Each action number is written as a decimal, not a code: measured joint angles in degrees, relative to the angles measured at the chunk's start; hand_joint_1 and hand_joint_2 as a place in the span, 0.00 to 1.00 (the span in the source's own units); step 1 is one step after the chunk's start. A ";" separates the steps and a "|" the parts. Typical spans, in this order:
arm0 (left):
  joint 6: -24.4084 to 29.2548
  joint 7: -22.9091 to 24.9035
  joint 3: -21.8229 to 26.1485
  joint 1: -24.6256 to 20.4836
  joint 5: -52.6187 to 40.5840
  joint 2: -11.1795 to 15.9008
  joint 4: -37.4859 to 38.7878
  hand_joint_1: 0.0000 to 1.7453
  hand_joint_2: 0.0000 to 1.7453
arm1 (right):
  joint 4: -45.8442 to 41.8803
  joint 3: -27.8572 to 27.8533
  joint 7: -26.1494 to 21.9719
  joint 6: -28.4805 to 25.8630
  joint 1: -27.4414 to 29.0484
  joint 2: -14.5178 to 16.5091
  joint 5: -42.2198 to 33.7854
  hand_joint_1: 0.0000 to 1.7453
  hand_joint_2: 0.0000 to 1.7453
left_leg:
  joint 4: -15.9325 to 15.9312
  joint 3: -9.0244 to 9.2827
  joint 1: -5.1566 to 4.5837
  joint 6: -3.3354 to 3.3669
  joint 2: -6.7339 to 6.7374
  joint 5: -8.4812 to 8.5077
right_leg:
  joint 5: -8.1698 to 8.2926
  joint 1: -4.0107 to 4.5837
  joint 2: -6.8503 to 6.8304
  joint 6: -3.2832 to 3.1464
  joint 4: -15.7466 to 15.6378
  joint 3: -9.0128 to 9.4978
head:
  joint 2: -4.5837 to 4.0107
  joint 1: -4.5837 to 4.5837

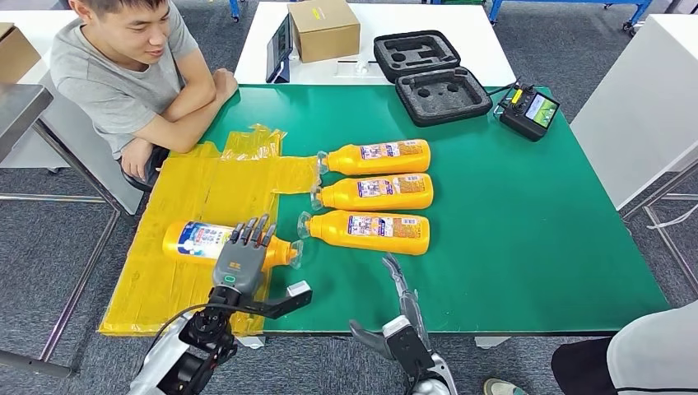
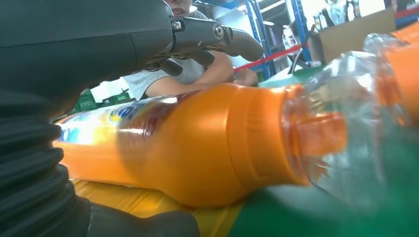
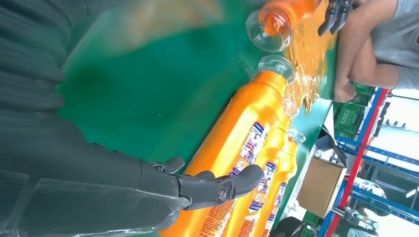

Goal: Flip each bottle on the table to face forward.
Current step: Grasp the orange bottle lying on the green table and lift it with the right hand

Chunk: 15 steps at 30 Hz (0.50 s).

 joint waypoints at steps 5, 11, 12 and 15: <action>-6.72 6.43 -4.48 6.15 -0.02 4.32 -11.71 0.00 1.00 | -0.08 0.00 0.00 0.37 0.09 -0.08 0.14 0.00 1.00 | -0.01 0.00 0.02 -0.03 0.04 -0.02 | -0.01 0.02 0.01 -0.01 0.00 -0.05 | 0.00 -0.01; -9.07 10.83 -8.92 10.70 -0.02 9.18 -20.83 0.00 1.00 | -0.08 0.00 0.00 0.68 0.01 -0.08 0.14 0.00 1.00 | -0.01 -0.01 0.08 -0.04 0.03 -0.01 | -0.02 0.06 0.01 -0.03 0.00 -0.07 | 0.00 -0.01; -9.17 11.48 -9.41 11.14 -0.02 9.76 -21.75 0.00 1.00 | -0.08 0.00 0.00 0.77 -0.01 -0.08 0.14 0.00 1.00 | -0.01 -0.02 0.08 -0.04 0.03 -0.01 | -0.02 0.06 0.01 -0.03 0.00 -0.07 | 0.00 0.00; -9.27 13.35 -10.86 12.46 -0.03 11.38 -24.23 0.00 1.00 | -0.07 0.01 0.00 1.18 -0.13 -0.08 0.14 0.00 1.00 | -0.01 -0.03 0.08 -0.04 0.02 -0.01 | -0.02 0.05 0.01 -0.03 0.00 -0.07 | 0.00 0.00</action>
